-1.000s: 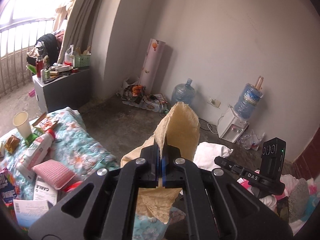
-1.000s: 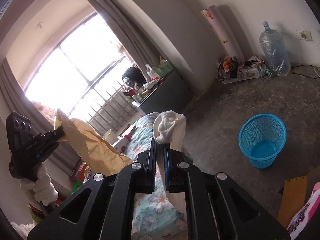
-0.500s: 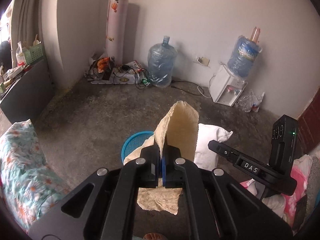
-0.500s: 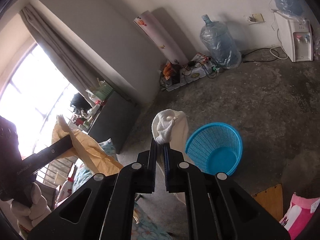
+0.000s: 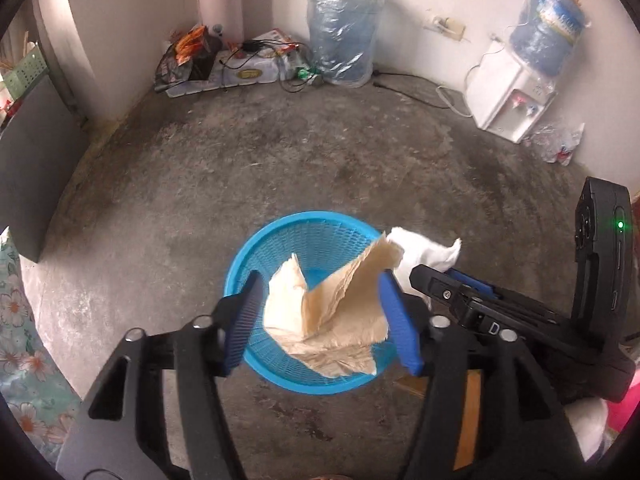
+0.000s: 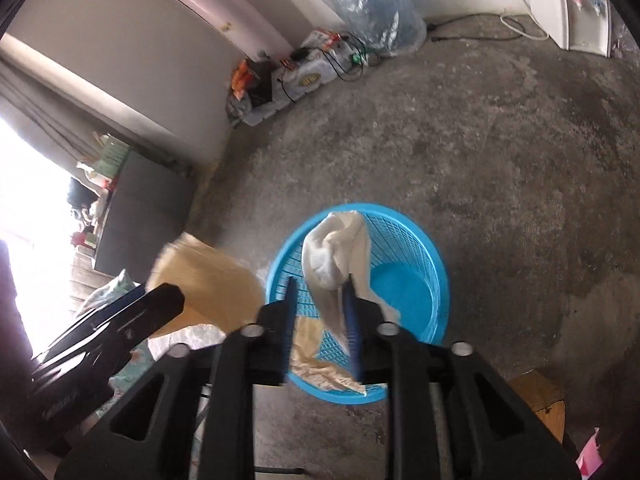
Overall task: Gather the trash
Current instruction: 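Open both grippers to drop the napkin and tissue into the wastebasket, then move both tools back to the bed toward the Enaak packet and plastic bag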
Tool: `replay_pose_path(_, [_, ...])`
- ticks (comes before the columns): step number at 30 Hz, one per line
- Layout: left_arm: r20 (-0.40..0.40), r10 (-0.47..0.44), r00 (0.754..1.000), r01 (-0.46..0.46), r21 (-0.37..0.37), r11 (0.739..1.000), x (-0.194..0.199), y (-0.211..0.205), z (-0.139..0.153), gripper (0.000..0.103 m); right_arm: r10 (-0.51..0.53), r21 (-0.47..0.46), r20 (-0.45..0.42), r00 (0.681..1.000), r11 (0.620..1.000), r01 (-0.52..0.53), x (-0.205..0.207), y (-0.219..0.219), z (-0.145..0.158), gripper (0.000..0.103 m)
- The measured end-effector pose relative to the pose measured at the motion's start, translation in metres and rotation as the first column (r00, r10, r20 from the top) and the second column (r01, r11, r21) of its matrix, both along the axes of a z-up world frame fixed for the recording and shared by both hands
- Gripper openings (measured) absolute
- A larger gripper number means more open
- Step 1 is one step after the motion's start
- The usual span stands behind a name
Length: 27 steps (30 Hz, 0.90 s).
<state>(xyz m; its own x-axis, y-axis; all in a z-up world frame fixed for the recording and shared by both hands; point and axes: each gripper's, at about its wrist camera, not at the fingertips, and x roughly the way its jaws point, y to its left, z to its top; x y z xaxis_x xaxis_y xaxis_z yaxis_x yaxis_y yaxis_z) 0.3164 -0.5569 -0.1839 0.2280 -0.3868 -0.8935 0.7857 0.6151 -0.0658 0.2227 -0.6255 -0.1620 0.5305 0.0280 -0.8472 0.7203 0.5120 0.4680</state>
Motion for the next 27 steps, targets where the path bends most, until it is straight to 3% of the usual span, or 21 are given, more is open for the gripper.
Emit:
replay_pose_path(3, [-0.025, 0.054, 0.998, -0.054, 0.021, 0.998, 0.007, 0.004, -0.015, 0.058, 0.0, 0.013, -0.046, 0.999, 1.0, 0.001, 0.002, -0.001, -0.02, 0.052])
replay_pose_path(7, [-0.023, 0.076, 0.997, -0.077, -0.031, 0.997, 0.013, 0.021, 0.0, 0.058, -0.028, -0.003, 0.0, 1.0, 1.0, 0.028, -0.011, 0.003, -0.014, 0.052])
replay_pose_path(11, [0.032, 0.043, 0.999, -0.039, -0.115, 0.993, 0.003, 0.036, 0.043, 0.058, -0.039, -0.047, 0.053, 0.998, 0.998, 0.041, -0.026, 0.015, 0.008, 0.052])
replay_pose_path(15, [0.069, -0.007, 0.998, 0.023, -0.245, 0.969, -0.015, 0.068, 0.107, 0.058, 0.001, -0.142, 0.119, 0.993, 0.99, 0.016, -0.031, 0.038, 0.06, 0.052])
replay_pose_path(17, [0.088, -0.035, 0.996, 0.06, -0.309, 0.949, -0.026, 0.1, 0.146, 0.058, 0.047, -0.21, 0.141, 0.989, 0.977, -0.017, -0.031, 0.058, 0.094, 0.054])
replay_pose_path(22, [0.154, -0.01, 0.988, 0.073, -0.408, 0.91, -0.053, 0.213, 0.234, 0.059, 0.216, -0.425, 0.231, 0.949, 0.899, -0.101, -0.037, 0.129, 0.182, 0.078])
replay_pose_path(25, [0.183, 0.092, 0.979, 0.001, -0.453, 0.891, -0.069, 0.301, 0.277, 0.066, 0.341, -0.53, 0.3, 0.891, 0.836, -0.141, -0.046, 0.178, 0.223, 0.094])
replay_pose_path(27, [0.22, 0.169, 0.961, -0.046, -0.477, 0.878, -0.087, 0.36, 0.299, 0.067, 0.41, -0.571, 0.327, 0.851, 0.803, -0.167, -0.051, 0.207, 0.245, 0.095])
